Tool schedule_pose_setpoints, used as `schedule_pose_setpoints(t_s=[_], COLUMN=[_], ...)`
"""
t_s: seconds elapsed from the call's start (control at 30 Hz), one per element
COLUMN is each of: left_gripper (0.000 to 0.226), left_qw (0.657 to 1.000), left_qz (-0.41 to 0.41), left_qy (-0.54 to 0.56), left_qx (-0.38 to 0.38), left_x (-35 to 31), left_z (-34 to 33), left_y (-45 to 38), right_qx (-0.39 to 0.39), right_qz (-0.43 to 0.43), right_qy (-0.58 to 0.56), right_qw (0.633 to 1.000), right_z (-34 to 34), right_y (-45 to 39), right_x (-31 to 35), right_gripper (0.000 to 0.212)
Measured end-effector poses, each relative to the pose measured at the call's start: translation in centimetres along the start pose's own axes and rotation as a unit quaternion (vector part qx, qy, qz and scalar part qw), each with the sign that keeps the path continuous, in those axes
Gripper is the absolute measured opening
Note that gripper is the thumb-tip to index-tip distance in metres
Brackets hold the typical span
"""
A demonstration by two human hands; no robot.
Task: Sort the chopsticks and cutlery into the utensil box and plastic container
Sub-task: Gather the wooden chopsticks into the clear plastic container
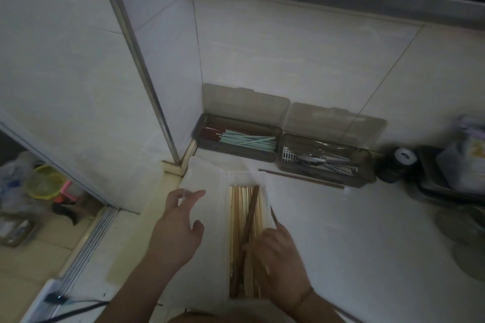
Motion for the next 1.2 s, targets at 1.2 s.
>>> schedule_pose_setpoints(t_s=[1.2], left_gripper=[0.063], left_qw=[1.0], left_qz=[-0.018], left_qy=[-0.013], left_qx=[-0.004], left_x=[-0.4], left_z=[0.0], left_y=[-0.1], right_qx=[0.181], right_qz=[-0.066], right_qy=[0.166], right_qw=[0.967], right_z=[-4.5], right_y=[0.3], right_x=[0.8], right_gripper=[0.014])
Point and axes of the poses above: each hand's wrist, its own y-axis away from the middle knuckle, its own z-axis out of the back of the hand, x = y × z, the point moved 10 cm from there along -y, towards the middle knuckle, and after that the axes turned 2 degrees about -z, right-handed, at the moved point
